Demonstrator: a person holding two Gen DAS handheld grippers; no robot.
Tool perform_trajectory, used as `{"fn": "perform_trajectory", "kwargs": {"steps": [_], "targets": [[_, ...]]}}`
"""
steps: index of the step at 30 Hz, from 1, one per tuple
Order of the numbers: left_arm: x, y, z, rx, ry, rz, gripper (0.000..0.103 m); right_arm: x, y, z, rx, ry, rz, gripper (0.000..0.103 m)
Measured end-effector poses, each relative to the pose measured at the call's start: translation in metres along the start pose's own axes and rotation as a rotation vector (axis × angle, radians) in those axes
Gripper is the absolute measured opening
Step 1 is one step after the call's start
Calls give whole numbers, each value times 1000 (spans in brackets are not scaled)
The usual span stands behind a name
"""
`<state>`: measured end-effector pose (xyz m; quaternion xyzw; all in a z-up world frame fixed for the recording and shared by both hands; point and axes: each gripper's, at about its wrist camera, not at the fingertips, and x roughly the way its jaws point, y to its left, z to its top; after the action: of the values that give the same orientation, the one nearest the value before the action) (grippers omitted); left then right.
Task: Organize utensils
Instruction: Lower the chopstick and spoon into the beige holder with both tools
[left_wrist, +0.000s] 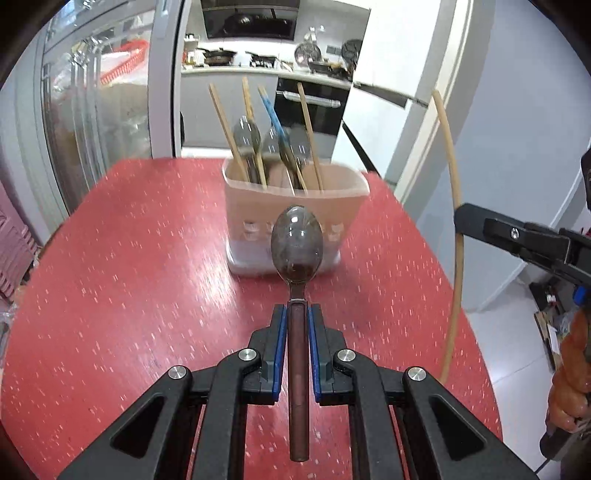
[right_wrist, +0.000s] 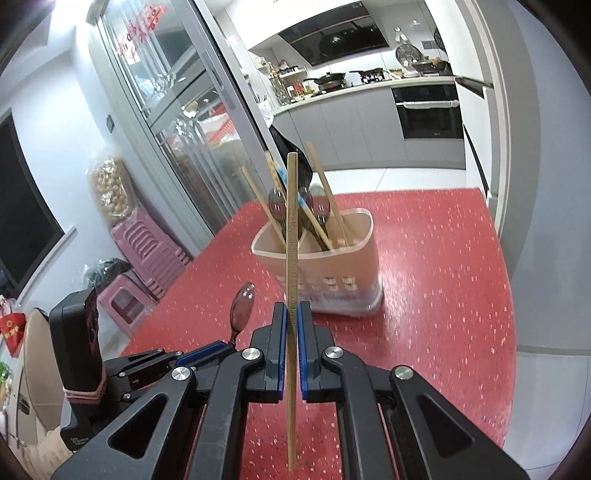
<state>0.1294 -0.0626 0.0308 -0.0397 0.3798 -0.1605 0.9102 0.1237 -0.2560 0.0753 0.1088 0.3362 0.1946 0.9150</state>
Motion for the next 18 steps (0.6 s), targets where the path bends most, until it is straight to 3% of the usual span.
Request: {"fn": "perform_trajectory", "kwargs": {"steps": [9, 18], "targets": [[-13, 19, 71, -32, -158, 16, 37, -3, 5, 60, -27, -102, -28, 6], [10, 31, 131, -52, -270, 40, 37, 23, 4, 117, -32, -201, -85, 6]]}}
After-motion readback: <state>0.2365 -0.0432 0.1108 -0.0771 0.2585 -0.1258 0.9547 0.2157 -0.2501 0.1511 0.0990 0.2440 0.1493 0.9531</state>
